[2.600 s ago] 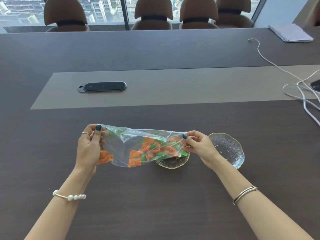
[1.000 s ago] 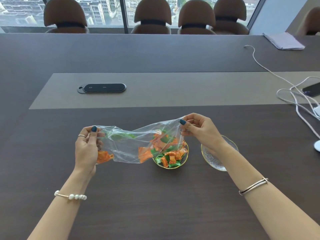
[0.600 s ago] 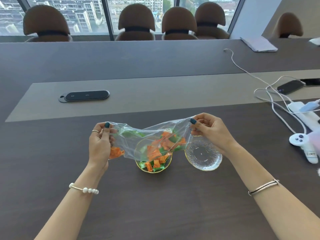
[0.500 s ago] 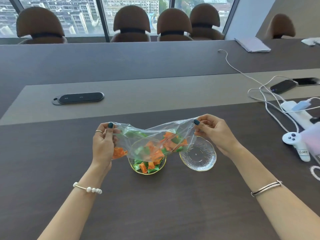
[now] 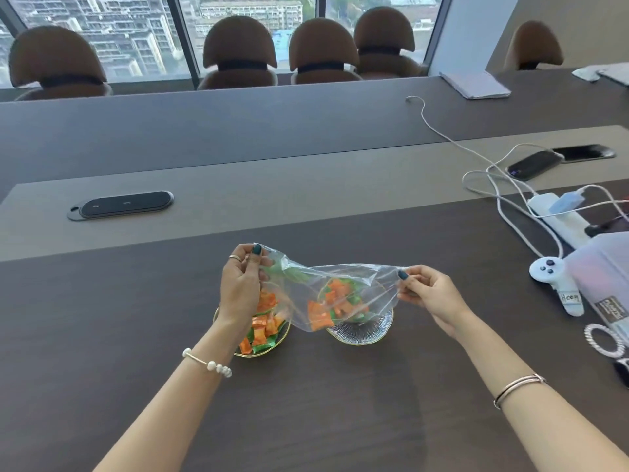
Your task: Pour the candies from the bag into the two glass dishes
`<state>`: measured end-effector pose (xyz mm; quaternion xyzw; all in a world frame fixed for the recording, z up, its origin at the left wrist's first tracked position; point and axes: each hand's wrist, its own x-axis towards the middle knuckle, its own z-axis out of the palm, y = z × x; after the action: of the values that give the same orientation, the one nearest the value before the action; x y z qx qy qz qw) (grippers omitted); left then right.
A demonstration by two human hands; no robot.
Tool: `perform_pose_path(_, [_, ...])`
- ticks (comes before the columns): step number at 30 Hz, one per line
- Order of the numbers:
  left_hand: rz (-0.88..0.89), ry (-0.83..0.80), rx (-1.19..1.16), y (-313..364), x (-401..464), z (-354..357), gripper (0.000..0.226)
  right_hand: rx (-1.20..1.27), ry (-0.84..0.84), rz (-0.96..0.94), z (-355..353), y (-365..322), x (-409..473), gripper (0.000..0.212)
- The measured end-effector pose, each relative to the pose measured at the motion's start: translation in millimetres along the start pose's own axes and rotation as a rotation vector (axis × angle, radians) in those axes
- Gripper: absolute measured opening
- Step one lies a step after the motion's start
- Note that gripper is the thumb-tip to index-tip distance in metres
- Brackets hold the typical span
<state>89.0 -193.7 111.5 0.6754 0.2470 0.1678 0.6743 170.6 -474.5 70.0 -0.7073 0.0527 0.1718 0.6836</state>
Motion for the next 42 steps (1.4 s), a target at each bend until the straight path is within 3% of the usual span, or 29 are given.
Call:
perform_pose_path(1, [0.0, 0.001, 0.028, 1, 1, 4, 0.021, 0.013, 0.001, 0.011, -3, 4, 2, 0.002])
perform_pose_path(8, [-0.015, 0.03, 0.221, 7, 8, 17, 0.016, -0.021, -0.023, 0.098, -10, 18, 13, 0.004])
perform_pose_path(14, [0.15, 0.001, 0.54, 13, 7, 21, 0.018, -0.099, -0.008, 0.166, -5, 24, 20, 0.004])
perform_pose_path(18, [0.207, -0.017, 0.622, 18, 6, 25, 0.022, -0.109, 0.016, 0.212, 0, 29, 21, 0.005])
perform_pose_path(34, [0.288, -0.192, 0.658, 55, -7, 62, 0.018, -0.151, 0.058, 0.352, -9, 39, 13, 0.005])
perform_pose_path(42, [0.318, -0.186, 0.649, 64, -11, 63, 0.017, -0.183, 0.038, 0.348, -1, 39, 12, 0.007])
